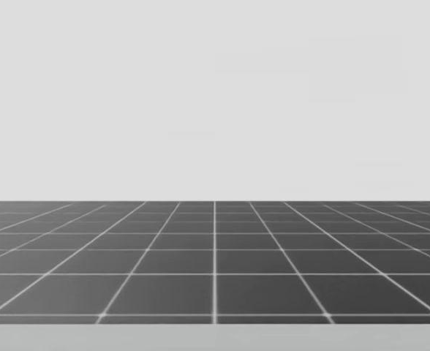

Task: Pick up the gelatin box and lift it.

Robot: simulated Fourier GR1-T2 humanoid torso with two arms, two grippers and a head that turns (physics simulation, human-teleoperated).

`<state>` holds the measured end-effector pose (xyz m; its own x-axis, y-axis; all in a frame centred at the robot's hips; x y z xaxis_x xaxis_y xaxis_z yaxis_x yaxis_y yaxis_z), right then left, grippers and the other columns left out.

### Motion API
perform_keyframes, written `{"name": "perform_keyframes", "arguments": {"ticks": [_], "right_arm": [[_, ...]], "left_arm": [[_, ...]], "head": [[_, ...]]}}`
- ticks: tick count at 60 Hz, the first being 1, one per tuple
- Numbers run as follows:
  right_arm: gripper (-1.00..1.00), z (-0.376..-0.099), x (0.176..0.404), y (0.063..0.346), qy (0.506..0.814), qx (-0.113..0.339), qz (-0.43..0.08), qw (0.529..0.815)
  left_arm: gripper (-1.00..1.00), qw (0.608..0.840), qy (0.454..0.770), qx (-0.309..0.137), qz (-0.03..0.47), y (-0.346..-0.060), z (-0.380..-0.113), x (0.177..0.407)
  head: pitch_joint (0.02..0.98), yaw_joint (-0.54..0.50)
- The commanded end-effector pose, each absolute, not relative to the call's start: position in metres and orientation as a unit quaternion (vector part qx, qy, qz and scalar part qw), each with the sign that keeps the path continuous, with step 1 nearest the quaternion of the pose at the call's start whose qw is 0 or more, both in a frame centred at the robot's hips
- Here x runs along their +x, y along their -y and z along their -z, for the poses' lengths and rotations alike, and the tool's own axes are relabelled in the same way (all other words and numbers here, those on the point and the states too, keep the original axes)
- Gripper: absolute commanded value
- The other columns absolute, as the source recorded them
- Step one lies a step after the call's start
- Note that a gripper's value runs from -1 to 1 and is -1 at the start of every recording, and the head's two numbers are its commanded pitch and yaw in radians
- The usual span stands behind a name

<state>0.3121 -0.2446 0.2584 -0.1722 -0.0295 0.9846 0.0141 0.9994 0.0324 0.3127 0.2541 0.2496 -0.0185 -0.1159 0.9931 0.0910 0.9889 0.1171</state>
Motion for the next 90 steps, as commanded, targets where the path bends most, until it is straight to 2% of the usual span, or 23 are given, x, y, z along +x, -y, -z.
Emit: {"name": "perform_keyframes", "arguments": {"ticks": [1,4,13,37,56,73,76,78,90], "right_arm": [[-1.00,-0.258,0.309,0.244,0.775,0.002,0.030,0.631],[-1.00,-0.258,0.310,0.244,0.775,0.007,0.016,0.632],[-1.00,-0.259,0.312,0.246,0.764,0.014,0.018,0.645],[-1.00,-0.259,0.314,0.245,0.765,0.005,0.011,0.644],[-1.00,-0.260,0.314,0.246,0.767,-0.009,0.011,0.642],[-1.00,-0.261,0.314,0.246,0.765,-0.007,0.011,0.643],[-1.00,-0.263,0.314,0.246,0.765,-0.009,0.016,0.644],[-1.00,-0.265,0.313,0.247,0.763,0.009,0.021,0.647],[-1.00,-0.277,0.295,0.243,0.766,-0.010,0.029,0.642]], "left_arm": [[-1.00,0.700,0.710,0.009,0.074,-0.254,-0.249,0.313],[-1.00,0.700,0.710,0.009,0.074,-0.254,-0.249,0.313],[-1.00,0.700,0.710,0.010,0.072,-0.254,-0.249,0.313],[-1.00,0.698,0.712,0.019,0.074,-0.255,-0.249,0.314],[-1.00,0.697,0.712,0.018,0.079,-0.254,-0.250,0.313],[-1.00,0.698,0.712,0.014,0.082,-0.251,-0.250,0.314],[-1.00,0.698,0.712,0.013,0.081,-0.251,-0.250,0.314],[-1.00,0.698,0.711,0.013,0.081,-0.250,-0.250,0.314],[-1.00,0.700,0.710,0.013,0.078,-0.251,-0.250,0.314]], "head": [[0.069,0.00],[0.072,0.00],[0.135,0.00],[0.575,-0.04],[0.783,-0.17],[0.898,-0.25],[0.909,-0.25],[0.910,-0.26],[0.909,-0.25]]}}
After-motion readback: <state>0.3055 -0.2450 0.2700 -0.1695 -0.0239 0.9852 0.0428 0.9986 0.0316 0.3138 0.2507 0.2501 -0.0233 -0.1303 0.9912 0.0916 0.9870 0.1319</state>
